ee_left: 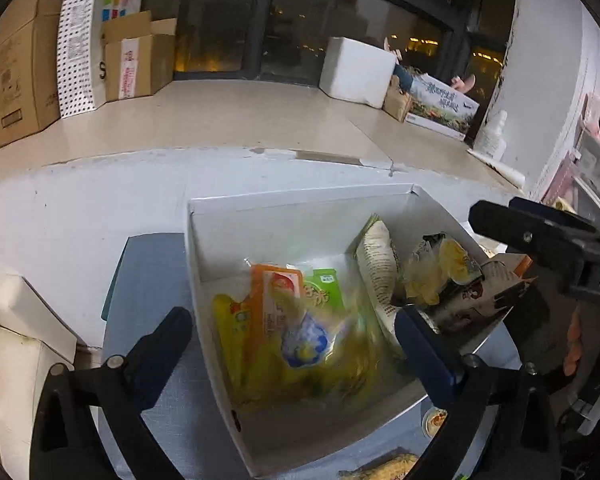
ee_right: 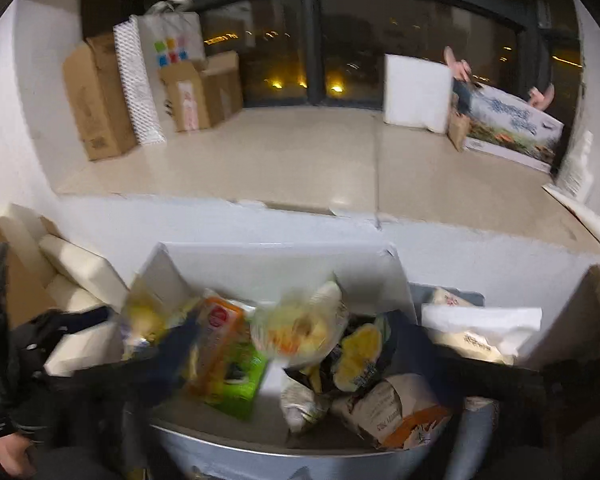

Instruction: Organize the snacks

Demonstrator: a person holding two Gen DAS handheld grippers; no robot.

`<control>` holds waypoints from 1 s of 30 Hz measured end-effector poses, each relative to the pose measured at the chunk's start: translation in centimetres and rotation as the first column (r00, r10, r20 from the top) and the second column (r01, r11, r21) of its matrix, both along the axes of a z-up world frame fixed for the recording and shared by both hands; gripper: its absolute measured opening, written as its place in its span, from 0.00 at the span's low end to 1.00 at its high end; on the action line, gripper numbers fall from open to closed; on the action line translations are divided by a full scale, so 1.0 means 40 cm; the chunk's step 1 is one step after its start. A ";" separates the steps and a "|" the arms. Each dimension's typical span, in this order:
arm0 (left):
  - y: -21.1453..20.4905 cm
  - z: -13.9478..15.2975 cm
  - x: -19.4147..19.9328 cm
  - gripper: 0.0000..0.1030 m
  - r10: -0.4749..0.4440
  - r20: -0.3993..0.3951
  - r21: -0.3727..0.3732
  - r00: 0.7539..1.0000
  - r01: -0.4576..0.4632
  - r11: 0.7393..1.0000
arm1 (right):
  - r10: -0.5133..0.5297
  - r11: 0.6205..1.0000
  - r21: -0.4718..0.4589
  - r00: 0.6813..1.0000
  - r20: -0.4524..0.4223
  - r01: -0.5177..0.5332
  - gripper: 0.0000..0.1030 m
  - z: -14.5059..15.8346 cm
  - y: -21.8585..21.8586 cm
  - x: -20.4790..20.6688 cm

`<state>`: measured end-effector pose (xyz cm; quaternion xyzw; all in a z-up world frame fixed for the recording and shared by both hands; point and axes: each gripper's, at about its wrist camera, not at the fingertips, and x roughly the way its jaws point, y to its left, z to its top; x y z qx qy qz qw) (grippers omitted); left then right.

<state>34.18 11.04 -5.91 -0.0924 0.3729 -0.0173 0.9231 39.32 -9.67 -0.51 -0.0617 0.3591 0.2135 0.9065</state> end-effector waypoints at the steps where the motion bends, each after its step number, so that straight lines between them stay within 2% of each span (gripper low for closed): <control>1: 0.001 -0.006 -0.005 1.00 0.006 -0.005 -0.001 1.000 -0.006 1.000 | -0.001 1.000 0.006 1.000 0.017 0.001 1.00 -0.002 -0.004 -0.008; 7: -0.008 -0.017 -0.035 1.00 0.003 -0.017 0.036 1.000 -0.003 0.999 | -0.004 0.998 0.062 1.000 0.018 0.002 1.00 0.002 -0.019 -0.037; 14: -0.013 0.021 -0.101 1.00 -0.009 0.009 0.053 1.000 0.009 0.999 | 0.005 0.990 0.142 0.998 0.068 -0.015 1.00 0.036 -0.063 -0.120; 19: -0.029 0.061 -0.223 1.00 -0.031 0.069 0.059 0.997 0.027 0.998 | 0.036 0.976 0.209 0.991 0.127 -0.062 1.00 0.057 -0.121 -0.249; 22: -0.035 0.076 -0.299 1.00 -0.039 0.098 0.033 0.994 0.036 0.999 | 0.063 0.967 0.236 0.989 0.136 -0.094 1.00 0.048 -0.161 -0.335; 26: -0.037 0.081 -0.414 1.00 -0.059 0.128 -0.053 0.990 0.066 0.996 | 0.100 0.955 0.266 0.987 0.123 -0.130 1.00 0.012 -0.211 -0.452; 30: -0.049 0.068 -0.523 1.00 -0.036 0.166 -0.065 0.986 0.047 0.997 | 0.099 0.951 0.284 0.990 0.105 -0.125 1.00 -0.048 -0.268 -0.547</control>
